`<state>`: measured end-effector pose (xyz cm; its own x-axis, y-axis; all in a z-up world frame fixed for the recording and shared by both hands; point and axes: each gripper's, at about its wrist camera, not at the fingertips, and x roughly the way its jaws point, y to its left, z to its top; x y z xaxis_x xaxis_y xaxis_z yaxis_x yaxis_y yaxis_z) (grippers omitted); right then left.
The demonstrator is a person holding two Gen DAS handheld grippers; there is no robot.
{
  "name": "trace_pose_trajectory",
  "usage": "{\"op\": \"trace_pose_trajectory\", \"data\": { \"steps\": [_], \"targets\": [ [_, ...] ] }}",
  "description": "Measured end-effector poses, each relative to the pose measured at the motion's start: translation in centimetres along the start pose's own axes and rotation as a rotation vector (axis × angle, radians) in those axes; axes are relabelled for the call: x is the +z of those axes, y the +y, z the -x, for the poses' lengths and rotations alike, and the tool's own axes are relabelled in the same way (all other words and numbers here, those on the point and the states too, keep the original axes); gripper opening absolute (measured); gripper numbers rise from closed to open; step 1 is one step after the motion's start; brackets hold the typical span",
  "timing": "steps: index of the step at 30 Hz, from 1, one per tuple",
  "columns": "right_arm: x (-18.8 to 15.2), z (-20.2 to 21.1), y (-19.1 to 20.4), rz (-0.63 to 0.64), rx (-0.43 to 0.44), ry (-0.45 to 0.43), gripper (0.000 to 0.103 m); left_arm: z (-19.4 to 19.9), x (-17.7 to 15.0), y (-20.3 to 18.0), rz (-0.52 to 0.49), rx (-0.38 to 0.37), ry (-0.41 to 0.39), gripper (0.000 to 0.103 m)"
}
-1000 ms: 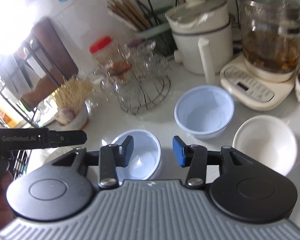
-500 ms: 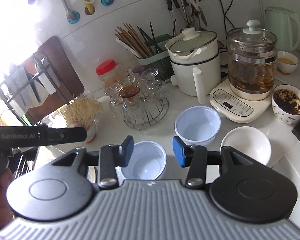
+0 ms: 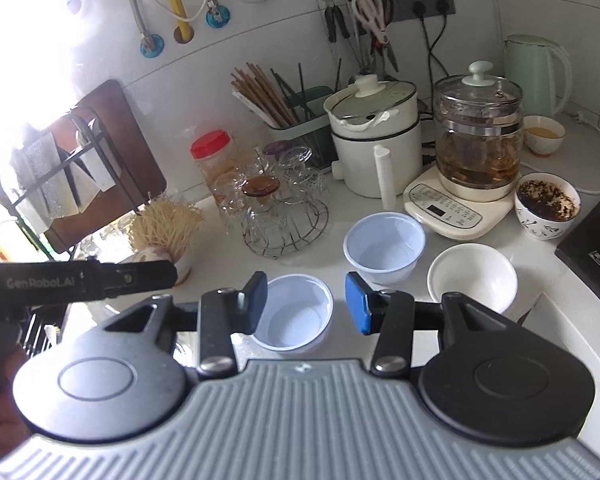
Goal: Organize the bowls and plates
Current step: 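Move both grippers to the second plastic bowl beside the kettle base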
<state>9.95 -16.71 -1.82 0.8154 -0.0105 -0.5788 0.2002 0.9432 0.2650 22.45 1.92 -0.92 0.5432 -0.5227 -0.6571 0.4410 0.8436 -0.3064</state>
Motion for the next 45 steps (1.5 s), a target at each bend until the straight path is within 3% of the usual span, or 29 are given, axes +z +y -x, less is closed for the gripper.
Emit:
{"op": "trace_pose_trajectory", "data": {
  "steps": [9, 19, 33, 45],
  "targets": [
    [-1.8, 1.1, -0.7, -0.062, -0.076, 0.016, 0.047, -0.7, -0.9, -0.7, -0.045, -0.060, 0.030, 0.053],
    [-0.4, -1.3, -3.5, -0.099, -0.117, 0.011, 0.047, -5.6, 0.4, -1.7, -0.059, -0.090, 0.097, 0.053],
    [3.4, -6.6, -7.6, -0.153, -0.119, 0.030, 0.047, -13.0, 5.1, -2.2, -0.027, -0.068, 0.145, 0.058],
    [5.2, -10.8, -8.6, -0.153, -0.100, 0.076, 0.047, -18.1, 6.1, -0.6, 0.001, -0.028, 0.198, 0.059]
  ]
}}
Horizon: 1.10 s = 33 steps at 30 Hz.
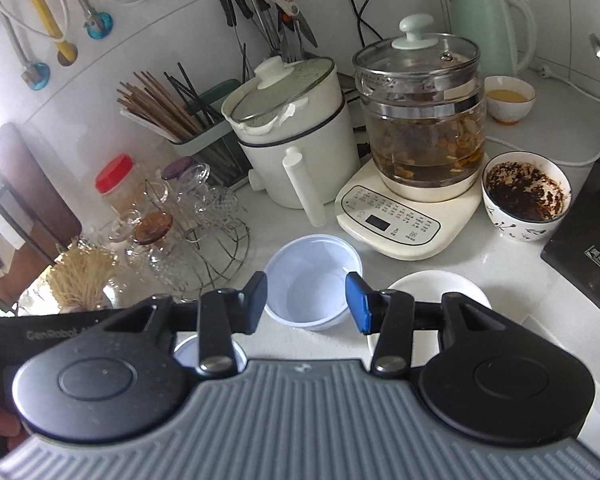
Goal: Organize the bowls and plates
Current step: 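Move both grippers to the second plastic bowl beside the kettle base, then close the left gripper on the second plastic bowl's rim while the right gripper closes beside it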
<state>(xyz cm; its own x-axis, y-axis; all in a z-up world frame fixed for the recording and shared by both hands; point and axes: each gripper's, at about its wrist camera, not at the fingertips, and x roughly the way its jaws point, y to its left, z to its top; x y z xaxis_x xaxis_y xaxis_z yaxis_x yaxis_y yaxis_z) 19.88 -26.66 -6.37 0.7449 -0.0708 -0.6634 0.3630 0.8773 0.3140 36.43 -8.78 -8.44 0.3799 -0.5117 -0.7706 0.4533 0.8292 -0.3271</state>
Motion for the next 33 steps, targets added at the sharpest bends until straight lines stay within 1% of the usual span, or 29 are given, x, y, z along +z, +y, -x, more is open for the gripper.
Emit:
{"op": "trace_pose_trajectory", "data": {
  "steps": [7, 9, 10, 16, 20, 22, 24, 30, 33],
  "targets": [
    [0.7, -3.1, -0.5, -0.014, -0.015, 0.043, 0.047, -2.4, 1.1, 1.1, 0.012, 0.008, 0.014, 0.059],
    [0.9, -4.0, -0.8, -0.019, -0.023, 0.054, 0.057, -3.4, 1.4, 1.3, 0.022, 0.000, 0.027, 0.059],
    [1.0, -4.4, -1.0, -0.025, -0.021, 0.056, 0.059, -3.9, 1.5, 1.4, 0.024, -0.003, 0.035, 0.059],
    [1.6, -6.8, -2.3, -0.033, -0.027, 0.060, 0.059, -6.9, 2.3, 1.5, 0.037, -0.015, 0.077, 0.059],
    [2.3, -9.1, -3.4, -0.035, -0.021, 0.094, 0.059, -9.0, 3.0, 1.8, 0.071, -0.028, 0.104, 0.058],
    [2.6, -10.1, -3.8, -0.033, -0.021, 0.116, 0.058, -10.0, 3.4, 1.8, 0.078, -0.022, 0.120, 0.057],
    [3.0, -10.8, -4.0, -0.030, -0.019, 0.134, 0.051, -10.8, 3.7, 1.7, 0.088, -0.020, 0.137, 0.057],
    [2.8, -12.8, -4.7, -0.019, -0.009, 0.192, 0.049, -13.2, 4.0, 1.9, 0.125, -0.009, 0.174, 0.057],
    [2.5, -13.7, -4.9, -0.008, -0.008, 0.211, 0.045, -14.0, 4.0, 1.8, 0.128, -0.001, 0.187, 0.053]
  ]
}}
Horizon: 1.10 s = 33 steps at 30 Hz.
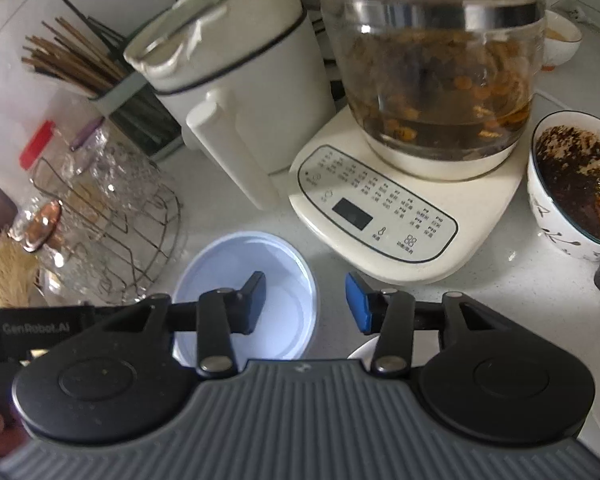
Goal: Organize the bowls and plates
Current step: 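Close the left gripper on the second plastic bowl's rim while the right gripper closes beside it, then lift the second plastic bowl with both grippers and carry it over the first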
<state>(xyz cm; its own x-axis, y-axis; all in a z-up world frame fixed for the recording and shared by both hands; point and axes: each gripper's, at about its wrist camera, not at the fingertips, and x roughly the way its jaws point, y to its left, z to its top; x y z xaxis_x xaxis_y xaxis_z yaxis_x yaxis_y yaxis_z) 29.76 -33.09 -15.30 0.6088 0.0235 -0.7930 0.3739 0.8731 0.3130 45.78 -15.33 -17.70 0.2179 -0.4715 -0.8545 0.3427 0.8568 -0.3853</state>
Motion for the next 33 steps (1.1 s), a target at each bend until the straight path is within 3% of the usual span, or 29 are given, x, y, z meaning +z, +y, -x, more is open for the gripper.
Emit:
{"op": "trace_pose_trajectory", "data": {
  "steps": [11, 14, 18, 33],
  "targets": [
    [0.0, -2.1, 0.3, 0.038, -0.008, 0.033, 0.043, -1.7, -0.1, 0.3, 0.027, 0.005, 0.016, 0.032],
    [-0.1, -2.6, 0.2, 0.032, 0.000, 0.051, 0.037, -2.0, -0.2, 0.6, 0.037, 0.015, 0.033, 0.021],
    [-0.2, -3.1, 0.4, 0.035, 0.007, 0.070, 0.018, -2.1, -0.3, 0.1, -0.006, 0.031, 0.034, 0.011],
    [-0.8, -1.7, 1.3, 0.043, 0.029, 0.048, 0.014, 0.0, -0.9, 0.7, 0.015, 0.007, -0.013, 0.009]
  ]
}}
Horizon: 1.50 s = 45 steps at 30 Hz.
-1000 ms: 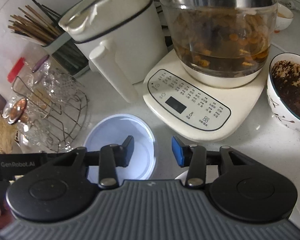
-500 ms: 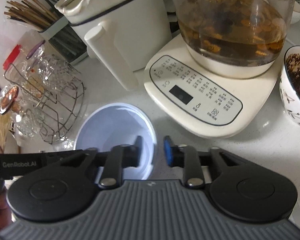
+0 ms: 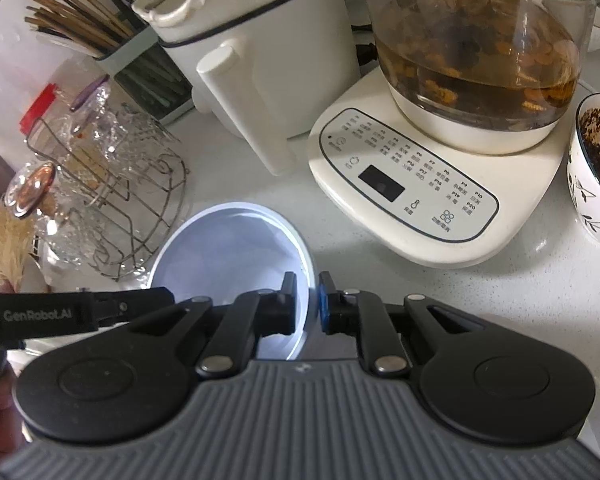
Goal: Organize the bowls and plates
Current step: 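Lift the second plastic bowl with both grippers and carry it over the first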
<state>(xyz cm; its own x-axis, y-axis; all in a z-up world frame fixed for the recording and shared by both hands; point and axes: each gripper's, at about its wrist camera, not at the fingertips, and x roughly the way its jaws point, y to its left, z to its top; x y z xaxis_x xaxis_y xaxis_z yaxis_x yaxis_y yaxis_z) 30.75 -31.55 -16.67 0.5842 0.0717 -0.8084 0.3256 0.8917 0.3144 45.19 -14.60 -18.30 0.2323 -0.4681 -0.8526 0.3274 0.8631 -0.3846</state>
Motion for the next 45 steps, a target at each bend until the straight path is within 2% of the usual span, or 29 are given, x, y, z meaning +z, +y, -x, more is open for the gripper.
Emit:
{"op": "trace_pose_trajectory", "data": {
  "steps": [14, 23, 30, 36, 45],
  "targets": [
    [-0.8, 4.6, 1.4, -0.022, 0.075, -0.056, 0.014, 5.7, -0.9, -0.2, 0.017, -0.022, -0.068, 0.009],
    [-1.8, 7.0, 2.8, -0.050, 0.130, -0.065, 0.014, 10.0, -2.0, -0.2, 0.018, -0.010, -0.099, 0.009],
    [-2.3, 8.8, 4.1, -0.023, 0.129, -0.066, 0.015, 12.3, -3.1, 0.2, 0.051, -0.025, -0.104, 0.009],
    [-3.0, 10.3, 5.7, -0.001, 0.143, -0.111, 0.015, 14.9, -3.7, 0.7, 0.045, -0.032, -0.160, 0.009],
    [-4.0, 11.2, 8.5, 0.076, 0.162, -0.117, 0.016, 17.9, -5.5, 2.9, 0.095, -0.046, -0.210, 0.009]
  ]
}}
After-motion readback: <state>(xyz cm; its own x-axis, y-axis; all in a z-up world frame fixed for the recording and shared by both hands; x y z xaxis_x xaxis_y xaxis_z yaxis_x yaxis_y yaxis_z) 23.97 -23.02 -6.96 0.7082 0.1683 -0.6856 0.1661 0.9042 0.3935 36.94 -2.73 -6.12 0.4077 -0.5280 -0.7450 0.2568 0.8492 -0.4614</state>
